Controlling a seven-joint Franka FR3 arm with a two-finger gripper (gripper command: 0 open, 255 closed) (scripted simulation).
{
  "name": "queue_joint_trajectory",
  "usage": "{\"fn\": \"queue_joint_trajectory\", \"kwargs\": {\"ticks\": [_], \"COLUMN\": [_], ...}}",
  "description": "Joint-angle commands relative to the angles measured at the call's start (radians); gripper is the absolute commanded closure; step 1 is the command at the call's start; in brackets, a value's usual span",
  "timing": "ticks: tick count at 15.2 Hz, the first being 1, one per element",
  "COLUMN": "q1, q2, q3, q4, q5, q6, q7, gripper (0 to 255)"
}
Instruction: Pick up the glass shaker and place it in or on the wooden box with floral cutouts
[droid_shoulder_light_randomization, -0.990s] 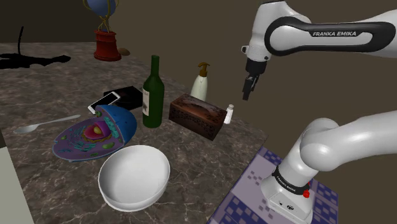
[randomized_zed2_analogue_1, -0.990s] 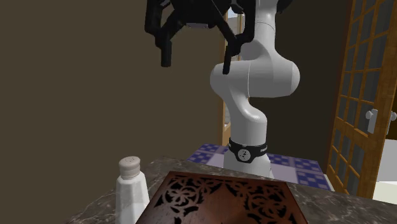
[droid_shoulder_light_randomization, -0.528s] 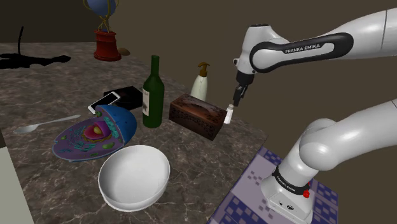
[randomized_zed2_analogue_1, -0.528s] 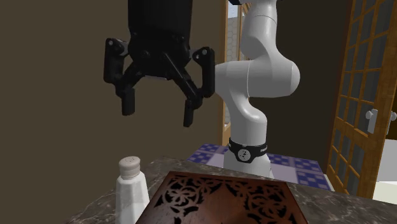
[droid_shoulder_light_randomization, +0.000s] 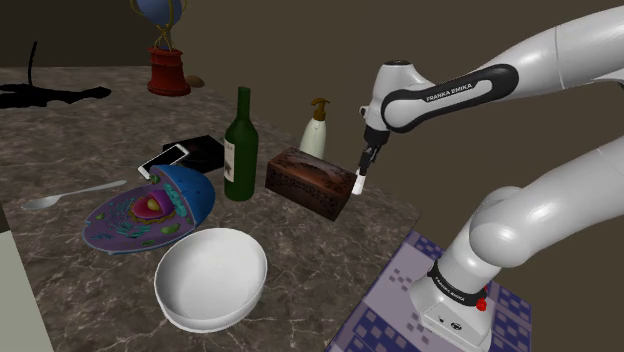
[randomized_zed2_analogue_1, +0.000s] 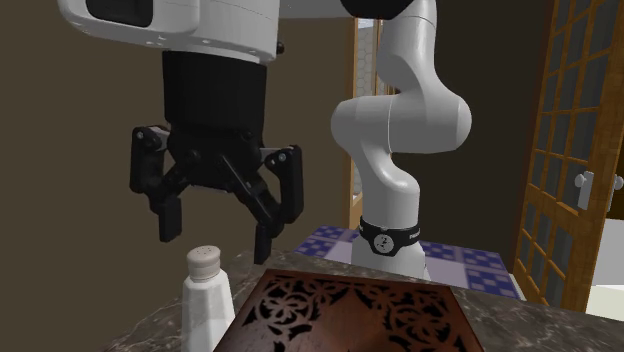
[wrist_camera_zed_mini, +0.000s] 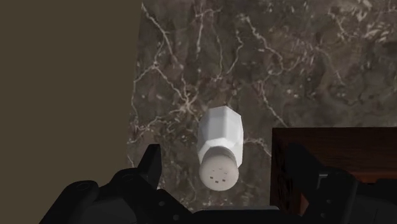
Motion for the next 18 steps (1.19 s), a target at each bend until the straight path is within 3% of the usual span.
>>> {"fn": "queue_joint_trajectory", "kwargs": {"ticks": [1, 10, 11, 18], "q1": [-0.002, -0.005, -0.005, -0.004], "q2": [0.017, 0.031, 0.031, 0.031], "q3": [-0.004, -0.007, -0.007, -0.006], "q4": [-0.012, -0.023, -0.023, -0.023], "q5": [-0.004, -0.009, -0.009, -0.008], "q6": [0.030, 0.056, 0.056, 0.055], "q7": [0.002, 0.003, 0.003, 0.004], "gripper": [0, 0, 255, 255]}}
